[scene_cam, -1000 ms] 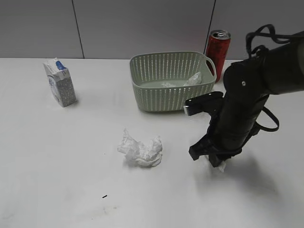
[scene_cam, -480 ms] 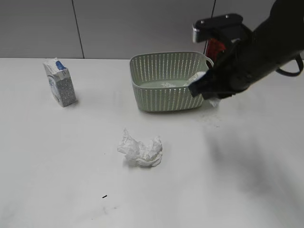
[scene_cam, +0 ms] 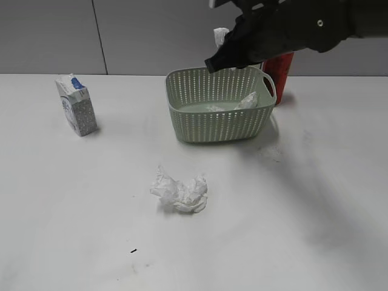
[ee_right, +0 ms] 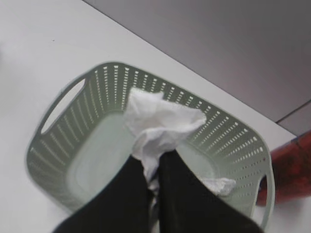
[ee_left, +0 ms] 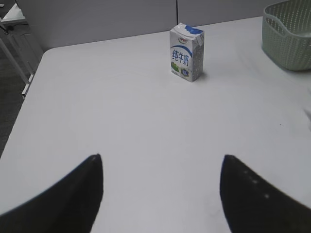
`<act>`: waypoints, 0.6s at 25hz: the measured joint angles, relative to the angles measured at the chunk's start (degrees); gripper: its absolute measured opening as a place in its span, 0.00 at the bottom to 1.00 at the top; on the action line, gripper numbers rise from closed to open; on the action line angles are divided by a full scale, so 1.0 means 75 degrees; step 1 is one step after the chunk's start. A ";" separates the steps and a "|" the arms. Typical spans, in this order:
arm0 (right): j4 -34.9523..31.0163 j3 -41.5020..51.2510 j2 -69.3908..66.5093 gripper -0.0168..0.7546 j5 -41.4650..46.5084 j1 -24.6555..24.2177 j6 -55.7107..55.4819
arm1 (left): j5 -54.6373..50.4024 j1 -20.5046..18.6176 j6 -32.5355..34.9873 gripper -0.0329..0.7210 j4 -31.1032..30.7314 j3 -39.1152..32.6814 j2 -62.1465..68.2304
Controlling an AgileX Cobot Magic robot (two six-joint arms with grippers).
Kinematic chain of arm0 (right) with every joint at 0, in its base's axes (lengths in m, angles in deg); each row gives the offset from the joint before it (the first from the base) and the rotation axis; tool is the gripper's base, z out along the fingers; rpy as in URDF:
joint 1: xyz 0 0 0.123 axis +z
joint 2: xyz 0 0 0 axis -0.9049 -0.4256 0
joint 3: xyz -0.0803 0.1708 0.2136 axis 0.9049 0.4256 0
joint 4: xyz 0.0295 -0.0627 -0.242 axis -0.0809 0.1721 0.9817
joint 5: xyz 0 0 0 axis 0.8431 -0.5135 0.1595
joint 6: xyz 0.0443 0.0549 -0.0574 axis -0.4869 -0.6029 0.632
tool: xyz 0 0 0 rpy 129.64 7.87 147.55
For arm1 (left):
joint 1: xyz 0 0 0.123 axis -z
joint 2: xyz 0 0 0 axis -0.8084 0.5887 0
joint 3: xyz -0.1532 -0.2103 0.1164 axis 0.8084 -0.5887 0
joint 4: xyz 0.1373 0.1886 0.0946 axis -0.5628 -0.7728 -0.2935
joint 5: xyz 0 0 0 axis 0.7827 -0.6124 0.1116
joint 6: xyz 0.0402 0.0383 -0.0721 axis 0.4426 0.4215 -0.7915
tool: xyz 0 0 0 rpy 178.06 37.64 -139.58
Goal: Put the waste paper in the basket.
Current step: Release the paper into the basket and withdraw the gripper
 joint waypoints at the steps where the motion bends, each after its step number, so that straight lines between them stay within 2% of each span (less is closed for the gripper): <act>1: 0.0027 -0.0112 -0.0207 0.02 -0.0130 -0.0059 0.0000 | 0.0000 0.0000 0.0000 0.77 0.0000 0.0000 0.0000; 3: 0.0040 -0.0266 -0.0596 0.07 -0.0331 -0.0184 0.0000 | 0.0000 0.0000 0.0000 0.77 0.0000 0.0000 0.0000; 5: -0.0048 -0.0426 -0.0924 0.18 -0.0418 -0.0319 0.0000 | 0.0000 0.0000 0.0000 0.77 0.0000 0.0000 0.0000; 8: -0.0525 -0.0620 -0.1275 0.49 -0.0459 -0.0512 0.0000 | 0.0000 0.0000 0.0000 0.77 0.0000 0.0000 0.0000; 10: -0.0782 -0.0644 -0.1380 0.73 -0.0396 -0.0572 0.0000 | 0.0000 0.0000 0.0000 0.77 0.0000 0.0000 0.0000; 11: -0.0843 -0.0644 -0.1389 0.80 -0.0252 -0.0589 0.0000 | 0.0000 0.0000 0.0000 0.77 0.0000 0.0000 0.0000; 15: -0.1175 -0.0644 -0.1310 0.84 0.0448 -0.0581 0.0000 | 0.0000 0.0000 0.0000 0.77 0.0000 0.0000 0.0000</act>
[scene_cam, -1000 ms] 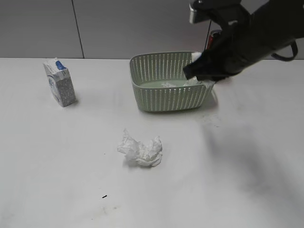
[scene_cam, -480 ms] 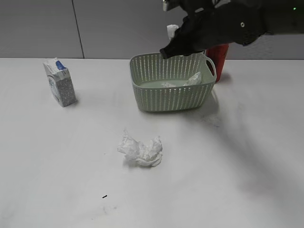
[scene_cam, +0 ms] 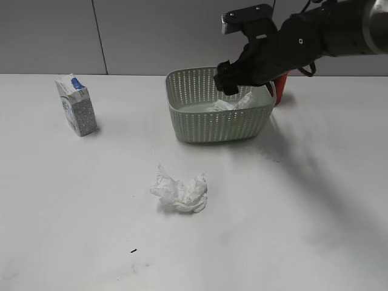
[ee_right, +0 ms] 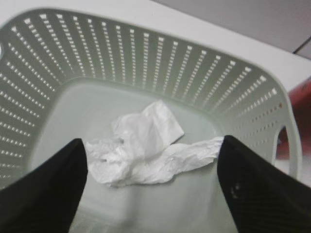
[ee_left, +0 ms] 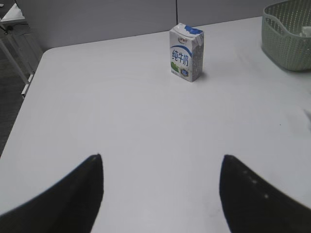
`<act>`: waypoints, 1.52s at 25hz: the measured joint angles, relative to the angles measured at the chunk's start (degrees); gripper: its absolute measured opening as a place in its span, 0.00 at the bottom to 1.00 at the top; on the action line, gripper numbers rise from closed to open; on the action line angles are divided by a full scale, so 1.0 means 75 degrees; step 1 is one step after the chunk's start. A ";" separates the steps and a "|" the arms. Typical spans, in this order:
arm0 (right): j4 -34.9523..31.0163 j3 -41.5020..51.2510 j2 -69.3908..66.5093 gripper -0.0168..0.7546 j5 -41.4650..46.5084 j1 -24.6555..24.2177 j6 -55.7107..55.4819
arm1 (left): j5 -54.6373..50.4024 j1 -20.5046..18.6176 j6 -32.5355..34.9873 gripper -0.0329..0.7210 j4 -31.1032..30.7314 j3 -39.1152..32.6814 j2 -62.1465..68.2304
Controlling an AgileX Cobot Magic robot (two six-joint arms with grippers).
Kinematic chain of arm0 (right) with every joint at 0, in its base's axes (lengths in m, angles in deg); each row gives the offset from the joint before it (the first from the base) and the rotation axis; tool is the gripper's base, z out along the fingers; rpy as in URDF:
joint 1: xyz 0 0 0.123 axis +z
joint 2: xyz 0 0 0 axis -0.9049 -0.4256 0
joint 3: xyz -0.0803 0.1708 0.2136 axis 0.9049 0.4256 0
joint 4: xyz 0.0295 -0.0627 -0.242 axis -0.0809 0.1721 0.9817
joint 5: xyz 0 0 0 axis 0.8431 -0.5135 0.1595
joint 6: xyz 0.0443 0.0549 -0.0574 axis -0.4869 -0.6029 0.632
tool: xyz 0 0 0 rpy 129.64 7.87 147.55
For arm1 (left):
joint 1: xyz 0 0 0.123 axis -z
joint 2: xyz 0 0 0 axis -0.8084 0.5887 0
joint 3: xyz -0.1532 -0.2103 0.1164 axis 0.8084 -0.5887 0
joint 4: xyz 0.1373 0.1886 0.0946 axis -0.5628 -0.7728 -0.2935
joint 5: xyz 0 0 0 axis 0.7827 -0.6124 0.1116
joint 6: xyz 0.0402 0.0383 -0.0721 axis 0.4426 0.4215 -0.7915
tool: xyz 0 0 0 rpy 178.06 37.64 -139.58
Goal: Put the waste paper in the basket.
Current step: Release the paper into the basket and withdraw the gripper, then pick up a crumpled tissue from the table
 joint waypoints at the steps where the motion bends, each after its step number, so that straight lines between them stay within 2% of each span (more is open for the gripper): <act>1: -0.0194 -0.0009 0.0078 0.85 0.0254 0.0000 0.0000 | 0.0000 0.0000 0.0000 0.77 0.0000 0.0000 0.0000; 6: -0.0871 -0.0025 0.0885 0.81 0.1715 0.0000 0.0000 | 0.0000 0.0000 0.0000 0.76 0.0000 0.0000 0.0000; 11: -0.0940 -0.0085 0.1993 0.75 0.3629 0.0000 0.0396 | 0.0000 0.0000 0.0000 0.76 0.0000 0.0000 0.0000; 17: -0.0942 -0.0091 0.2844 0.75 0.6417 0.0000 0.1224 | 0.0009 0.0000 0.0000 0.76 0.0000 0.0000 0.0000; 20: -0.0903 -0.0072 0.3109 0.75 0.7315 0.0000 0.1281 | 0.0031 0.0000 0.0000 0.76 0.0000 0.0000 -0.0002; 25: 0.0082 0.0308 0.3907 0.74 0.7249 -0.0055 0.1297 | 0.0407 0.0000 0.0000 0.76 0.0157 0.0114 0.0209; 27: 0.0298 0.0510 0.4186 0.74 0.7100 -0.0357 0.1169 | 0.0663 0.0000 0.0000 0.76 0.0444 0.0138 0.0604; 30: 0.0120 0.0797 0.4476 0.74 0.7034 -0.1262 0.1071 | 0.1120 0.0000 0.0184 0.76 0.0891 0.0193 0.1476; 34: -0.0457 0.1259 0.4877 0.74 0.6995 -0.2503 0.1107 | 0.1604 0.0000 0.1339 0.76 0.1624 0.0565 0.3075; 38: -0.0590 0.2039 0.5630 0.74 0.6852 -0.2827 0.1268 | 0.1803 0.0182 0.2198 0.76 0.2375 0.1177 0.4898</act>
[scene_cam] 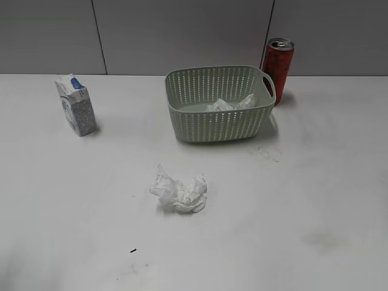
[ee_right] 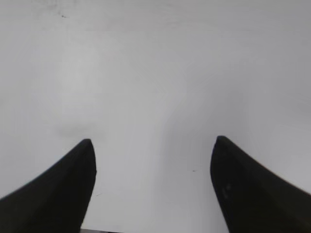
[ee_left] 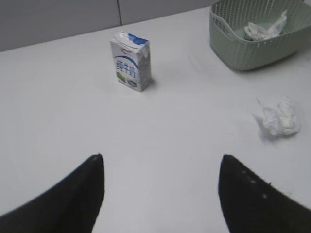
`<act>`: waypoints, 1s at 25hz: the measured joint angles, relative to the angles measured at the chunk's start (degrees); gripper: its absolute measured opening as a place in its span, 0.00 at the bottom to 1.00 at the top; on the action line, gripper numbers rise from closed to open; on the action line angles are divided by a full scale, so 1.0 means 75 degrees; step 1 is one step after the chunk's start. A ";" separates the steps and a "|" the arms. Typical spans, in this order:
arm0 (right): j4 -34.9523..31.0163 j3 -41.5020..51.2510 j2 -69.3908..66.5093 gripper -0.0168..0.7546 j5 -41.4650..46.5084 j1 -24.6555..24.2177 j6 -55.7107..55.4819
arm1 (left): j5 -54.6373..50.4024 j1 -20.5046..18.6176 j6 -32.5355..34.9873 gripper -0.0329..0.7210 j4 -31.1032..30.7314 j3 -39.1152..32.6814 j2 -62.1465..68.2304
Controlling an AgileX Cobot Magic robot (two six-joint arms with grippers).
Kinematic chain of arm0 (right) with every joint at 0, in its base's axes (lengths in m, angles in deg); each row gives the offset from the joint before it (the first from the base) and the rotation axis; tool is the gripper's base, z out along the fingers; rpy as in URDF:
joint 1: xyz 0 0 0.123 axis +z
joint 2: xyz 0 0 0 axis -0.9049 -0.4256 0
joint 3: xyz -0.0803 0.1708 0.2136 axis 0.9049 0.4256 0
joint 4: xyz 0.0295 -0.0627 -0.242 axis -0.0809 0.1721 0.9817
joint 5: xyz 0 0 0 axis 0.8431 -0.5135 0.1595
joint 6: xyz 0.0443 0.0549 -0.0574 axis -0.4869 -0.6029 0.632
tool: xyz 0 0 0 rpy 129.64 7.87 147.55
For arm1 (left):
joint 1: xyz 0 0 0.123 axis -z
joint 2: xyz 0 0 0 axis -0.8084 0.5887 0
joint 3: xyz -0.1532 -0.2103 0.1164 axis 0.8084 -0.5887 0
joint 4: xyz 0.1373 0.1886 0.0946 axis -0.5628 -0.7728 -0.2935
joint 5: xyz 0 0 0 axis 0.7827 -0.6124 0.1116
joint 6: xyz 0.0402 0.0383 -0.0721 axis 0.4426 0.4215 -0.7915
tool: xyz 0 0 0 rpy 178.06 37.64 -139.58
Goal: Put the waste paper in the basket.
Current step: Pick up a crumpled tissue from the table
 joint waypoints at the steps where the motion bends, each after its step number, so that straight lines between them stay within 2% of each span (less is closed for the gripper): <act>1: -0.0088 0.0269 0.0257 0.74 -0.0072 0.0004 0.0015 | 0.0009 0.0110 0.0208 0.76 0.0107 0.0200 0.0398; 4: -0.0360 0.1124 0.1072 0.74 -0.0451 0.0004 0.0042 | -0.0037 0.0737 0.0583 0.76 0.0078 0.0892 0.1764; 10: -0.0493 0.2901 0.2816 0.74 -0.1058 0.0004 0.0057 | -0.0126 0.2295 0.0685 0.76 -0.0384 0.2334 0.4138; 13: -0.0501 0.3729 0.3715 0.74 -0.1228 0.0004 0.0057 | -0.0126 0.2857 0.0687 0.76 -0.0462 0.2829 0.5255; 20: -0.0510 0.5190 0.6061 0.74 -0.1438 0.0004 0.0057 | -0.0144 0.3679 0.0694 0.76 -0.0639 0.3703 0.7500; 25: -0.0543 0.5468 0.7700 0.74 -0.1271 0.0004 0.0057 | -0.0337 0.4166 0.0694 0.76 -0.1069 0.4297 0.8757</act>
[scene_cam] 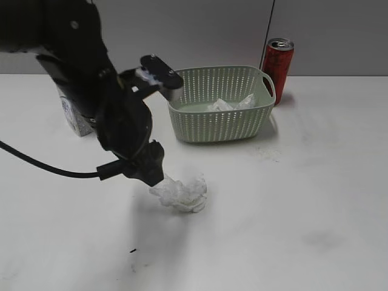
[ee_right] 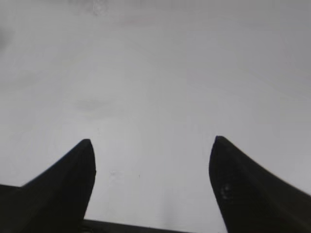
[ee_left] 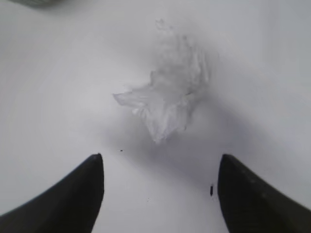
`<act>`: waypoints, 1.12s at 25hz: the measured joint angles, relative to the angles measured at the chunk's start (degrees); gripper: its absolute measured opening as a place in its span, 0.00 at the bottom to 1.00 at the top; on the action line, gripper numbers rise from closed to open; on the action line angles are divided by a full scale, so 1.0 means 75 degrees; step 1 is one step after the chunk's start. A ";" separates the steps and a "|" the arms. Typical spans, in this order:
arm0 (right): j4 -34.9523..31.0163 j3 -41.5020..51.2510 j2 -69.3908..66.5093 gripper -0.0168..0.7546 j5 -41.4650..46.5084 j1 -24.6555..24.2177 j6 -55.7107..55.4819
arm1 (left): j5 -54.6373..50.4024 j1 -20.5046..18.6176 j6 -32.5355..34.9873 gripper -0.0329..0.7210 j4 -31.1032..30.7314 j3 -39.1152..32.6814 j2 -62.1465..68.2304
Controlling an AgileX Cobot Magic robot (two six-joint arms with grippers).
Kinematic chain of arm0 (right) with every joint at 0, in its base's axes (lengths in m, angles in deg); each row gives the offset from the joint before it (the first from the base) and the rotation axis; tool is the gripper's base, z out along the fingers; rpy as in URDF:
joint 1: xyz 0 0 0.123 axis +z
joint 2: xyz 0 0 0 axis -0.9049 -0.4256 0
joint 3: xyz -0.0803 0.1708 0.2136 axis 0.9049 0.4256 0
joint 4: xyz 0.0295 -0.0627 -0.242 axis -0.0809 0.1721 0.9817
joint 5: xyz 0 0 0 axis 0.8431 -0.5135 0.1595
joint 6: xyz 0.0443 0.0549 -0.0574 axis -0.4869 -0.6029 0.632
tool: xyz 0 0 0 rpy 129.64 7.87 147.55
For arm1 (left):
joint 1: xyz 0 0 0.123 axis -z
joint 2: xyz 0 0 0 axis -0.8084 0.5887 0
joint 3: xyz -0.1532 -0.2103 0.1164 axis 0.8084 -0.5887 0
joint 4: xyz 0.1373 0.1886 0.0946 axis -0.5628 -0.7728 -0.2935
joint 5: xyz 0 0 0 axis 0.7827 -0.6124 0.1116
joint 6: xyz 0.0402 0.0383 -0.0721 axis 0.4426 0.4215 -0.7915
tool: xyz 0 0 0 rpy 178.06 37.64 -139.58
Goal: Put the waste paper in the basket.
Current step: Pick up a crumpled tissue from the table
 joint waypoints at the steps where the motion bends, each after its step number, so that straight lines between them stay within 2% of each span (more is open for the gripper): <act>1: -0.0019 0.0009 0.0262 0.74 0.0000 0.0000 0.0000 | -0.0007 0.0055 0.0002 0.76 -0.0051 0.0122 0.0186; 10: -0.0028 0.0018 0.2165 0.74 0.0030 0.0000 -0.0024 | 0.0045 0.0170 0.0002 0.76 -0.0099 0.0890 0.1653; 17: -0.0028 0.0018 0.2280 0.74 0.0029 0.0000 -0.0075 | 0.0099 0.0461 0.0002 0.76 -0.0072 0.1624 0.2449; 25: -0.0028 0.0025 0.2280 0.74 0.0029 0.0000 -0.0084 | 0.0113 0.0723 0.0002 0.76 -0.0075 0.1744 0.2945; 28: -0.0028 0.0025 0.2280 0.74 0.0029 0.0000 -0.0084 | 0.0121 0.0723 0.0002 0.71 -0.0075 0.1754 0.2948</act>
